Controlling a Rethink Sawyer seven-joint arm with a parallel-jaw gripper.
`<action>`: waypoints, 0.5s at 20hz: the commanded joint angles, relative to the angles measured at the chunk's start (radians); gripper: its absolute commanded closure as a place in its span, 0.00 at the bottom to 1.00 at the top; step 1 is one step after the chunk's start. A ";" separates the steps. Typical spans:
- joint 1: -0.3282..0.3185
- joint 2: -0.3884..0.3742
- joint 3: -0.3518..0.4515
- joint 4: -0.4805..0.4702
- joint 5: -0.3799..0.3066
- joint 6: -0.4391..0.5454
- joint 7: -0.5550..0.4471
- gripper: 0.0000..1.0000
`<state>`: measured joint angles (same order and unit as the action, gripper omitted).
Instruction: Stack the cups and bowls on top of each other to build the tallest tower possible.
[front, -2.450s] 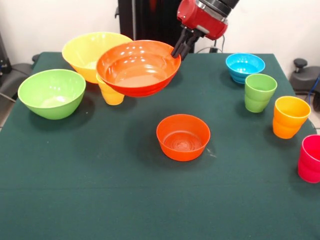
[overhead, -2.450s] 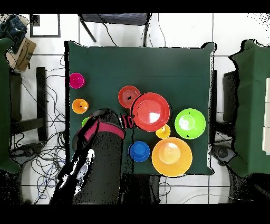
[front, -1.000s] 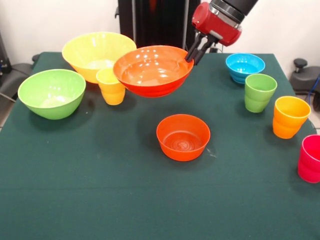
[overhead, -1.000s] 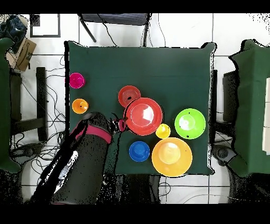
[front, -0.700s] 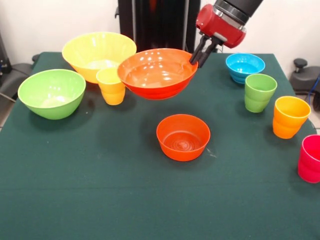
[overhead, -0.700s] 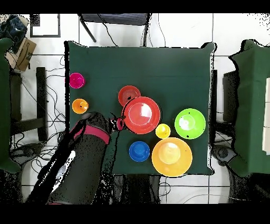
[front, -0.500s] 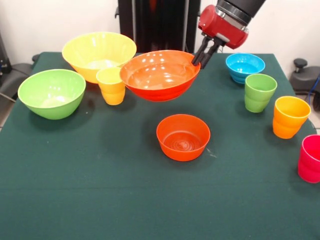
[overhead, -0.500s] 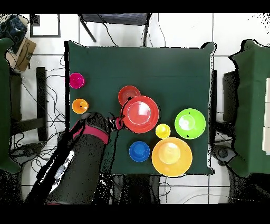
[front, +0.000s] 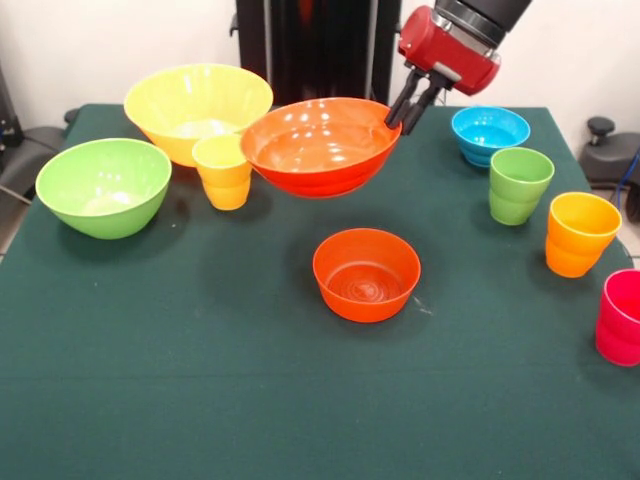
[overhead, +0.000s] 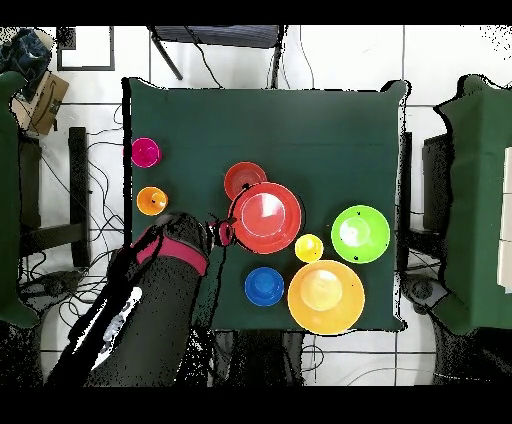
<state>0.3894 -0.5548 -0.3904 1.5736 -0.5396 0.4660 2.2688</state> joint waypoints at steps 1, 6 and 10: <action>0.007 0.017 0.033 -0.054 0.045 -0.062 0.172 1.00; 0.012 0.018 0.026 -0.051 0.058 -0.062 0.173 1.00; 0.019 0.027 0.017 -0.060 0.069 -0.064 0.182 1.00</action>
<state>0.3963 -0.5548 -0.4179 1.5730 -0.5167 0.4660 2.2688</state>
